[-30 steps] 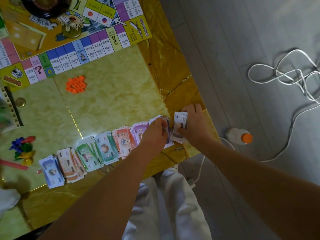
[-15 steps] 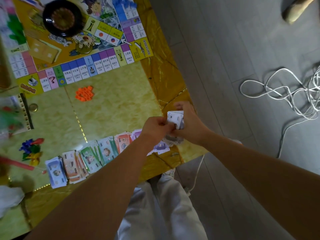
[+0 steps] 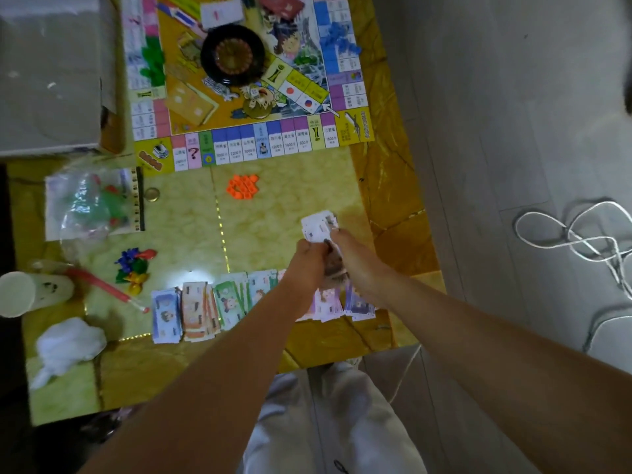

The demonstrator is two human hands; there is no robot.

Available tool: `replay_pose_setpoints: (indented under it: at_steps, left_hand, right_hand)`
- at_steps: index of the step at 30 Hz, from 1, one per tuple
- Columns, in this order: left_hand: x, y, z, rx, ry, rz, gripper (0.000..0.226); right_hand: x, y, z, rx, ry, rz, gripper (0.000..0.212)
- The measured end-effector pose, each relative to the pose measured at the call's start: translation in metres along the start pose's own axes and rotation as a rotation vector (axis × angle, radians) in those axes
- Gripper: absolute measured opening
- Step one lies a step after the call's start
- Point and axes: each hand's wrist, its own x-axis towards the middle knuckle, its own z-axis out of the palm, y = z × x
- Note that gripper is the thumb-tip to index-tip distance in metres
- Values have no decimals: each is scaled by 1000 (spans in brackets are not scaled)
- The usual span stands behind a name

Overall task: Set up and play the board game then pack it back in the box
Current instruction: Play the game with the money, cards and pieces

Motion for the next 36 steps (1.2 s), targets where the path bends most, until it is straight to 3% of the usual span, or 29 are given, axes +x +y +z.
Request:
replay_pose_setpoints:
  at_steps: [4,6,8,11,14,19,23,25,28,34,36]
  left_hand:
    - [4,2,-28,-49,-4,15,53]
    - [-3,10,-36,-93,-6,21,29]
    - [1,14,-55,-202,-19,18,15]
    - [7,20,-78,-360,-77,-20,22]
    - [11,29,-97,-403,-170,-79,33]
    - [23,44,-123,-463,-175,-6,37]
    - [36,50,-138,-559,-136,34,24]
    - [39,50,-142,-598,-155,44,23]
    - [41,51,-143,-610,-131,2,20]
    - [52,55,-144,-659,-82,-76,22]
    - [58,57,-143,-657,-89,-65,23]
  right_hand:
    - [14,-9,20,-187,42,-81,24]
    - [19,-8,23,-231,85,-101,25]
    - [23,-15,33,-157,148,-116,20]
    - [27,-31,49,-4,211,-116,22]
    - [36,-48,71,-1,219,-127,16]
    - [46,-67,95,64,277,-151,25]
    - [50,-71,98,57,159,-36,35]
    - [49,-70,98,-4,105,-6,20]
    - [50,-68,97,20,158,-41,6]
    - [57,-75,89,53,134,-36,7]
    - [65,-77,86,56,108,-34,17]
